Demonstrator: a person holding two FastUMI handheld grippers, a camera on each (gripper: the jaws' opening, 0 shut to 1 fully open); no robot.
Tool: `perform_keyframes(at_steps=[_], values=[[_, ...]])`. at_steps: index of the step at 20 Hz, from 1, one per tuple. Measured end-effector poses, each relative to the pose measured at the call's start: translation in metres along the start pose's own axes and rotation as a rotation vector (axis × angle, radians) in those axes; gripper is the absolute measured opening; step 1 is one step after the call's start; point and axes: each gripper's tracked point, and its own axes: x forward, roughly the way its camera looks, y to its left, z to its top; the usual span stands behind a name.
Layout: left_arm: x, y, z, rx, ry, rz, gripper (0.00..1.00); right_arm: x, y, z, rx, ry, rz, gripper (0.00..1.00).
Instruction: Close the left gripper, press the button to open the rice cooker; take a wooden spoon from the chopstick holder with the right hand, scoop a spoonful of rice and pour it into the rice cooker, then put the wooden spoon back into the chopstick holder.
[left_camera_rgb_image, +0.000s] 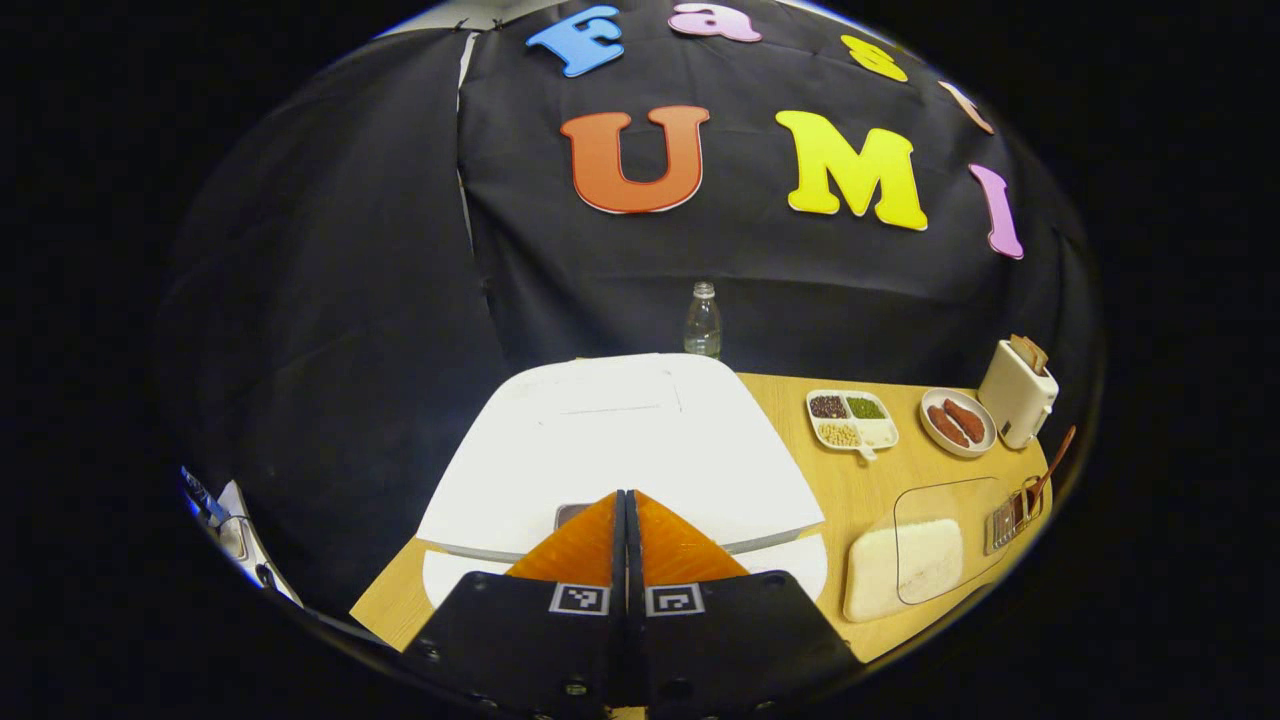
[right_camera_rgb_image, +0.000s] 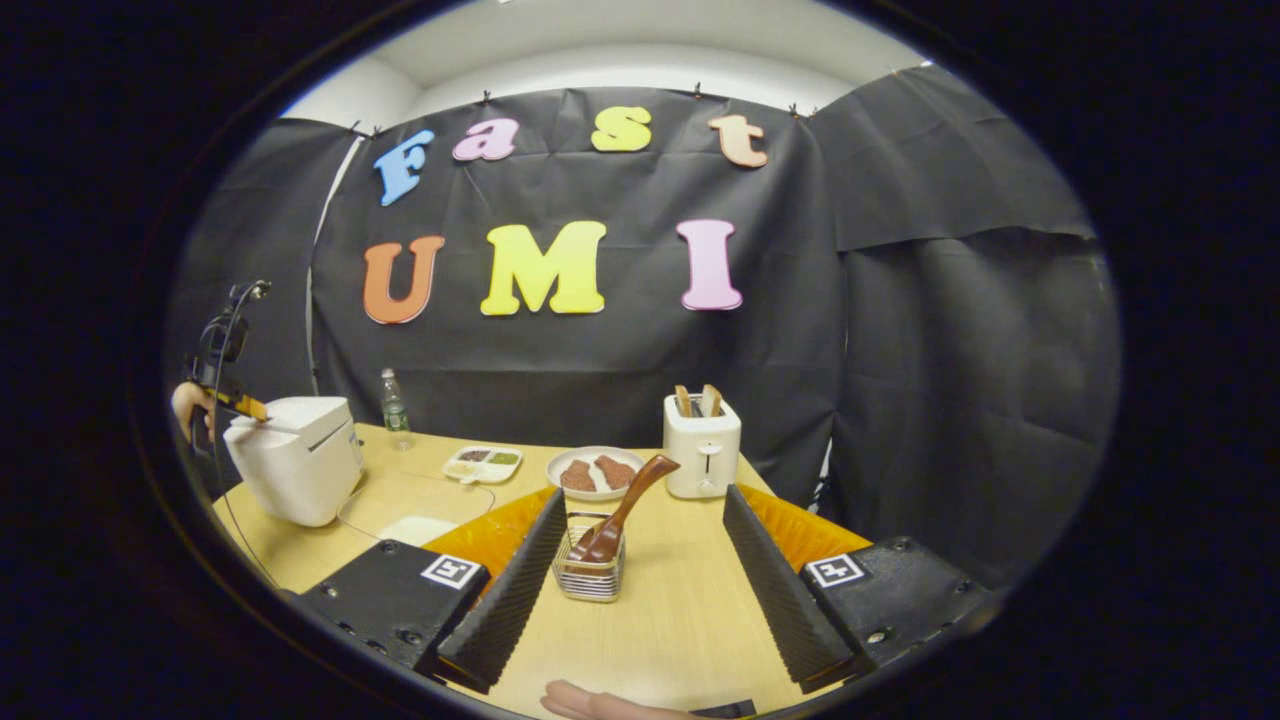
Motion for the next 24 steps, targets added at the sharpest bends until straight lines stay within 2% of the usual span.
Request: perform_keyframes(at_steps=[5, 7, 9, 14, 18, 19, 20, 21, 23, 24], values=[[-0.027, 0.005, 0.049, -0.048, -0.136, 0.011, 0.00, -0.002, -0.004, -0.002, 0.011, 0.000, -0.016, 1.00], [-0.040, -0.001, 0.050, -0.075, -0.126, -0.021, 0.00, -0.002, -0.004, -0.006, 0.025, 0.018, -0.016, 1.00], [-0.052, 0.002, 0.050, -0.068, -0.147, -0.017, 0.00, -0.002, -0.004, -0.007, 0.039, 0.026, -0.016, 1.00], [-0.101, 0.003, 0.049, -0.040, -0.246, -0.021, 0.00, 0.002, -0.009, -0.016, 0.057, 0.046, -0.024, 1.00], [-0.147, -0.008, 0.040, -0.037, -0.304, -0.076, 0.01, 0.011, -0.008, -0.023, 0.078, 0.054, -0.015, 1.00], [-0.154, -0.010, 0.038, -0.022, -0.322, -0.071, 0.06, 0.013, -0.006, -0.026, 0.084, 0.055, -0.010, 1.00], [-0.165, -0.017, 0.035, -0.003, -0.336, -0.090, 0.43, 0.017, -0.004, -0.026, 0.090, 0.051, -0.001, 1.00], [-0.173, -0.024, 0.029, 0.013, -0.351, -0.109, 0.36, 0.021, -0.002, -0.027, 0.097, 0.050, 0.005, 1.00], [-0.188, -0.026, 0.026, 0.022, -0.396, -0.095, 0.97, 0.031, 0.001, -0.031, 0.113, 0.048, 0.015, 1.00], [-0.193, -0.026, 0.021, 0.024, -0.402, -0.081, 0.94, 0.037, 0.002, -0.033, 0.121, 0.052, 0.018, 1.00]])
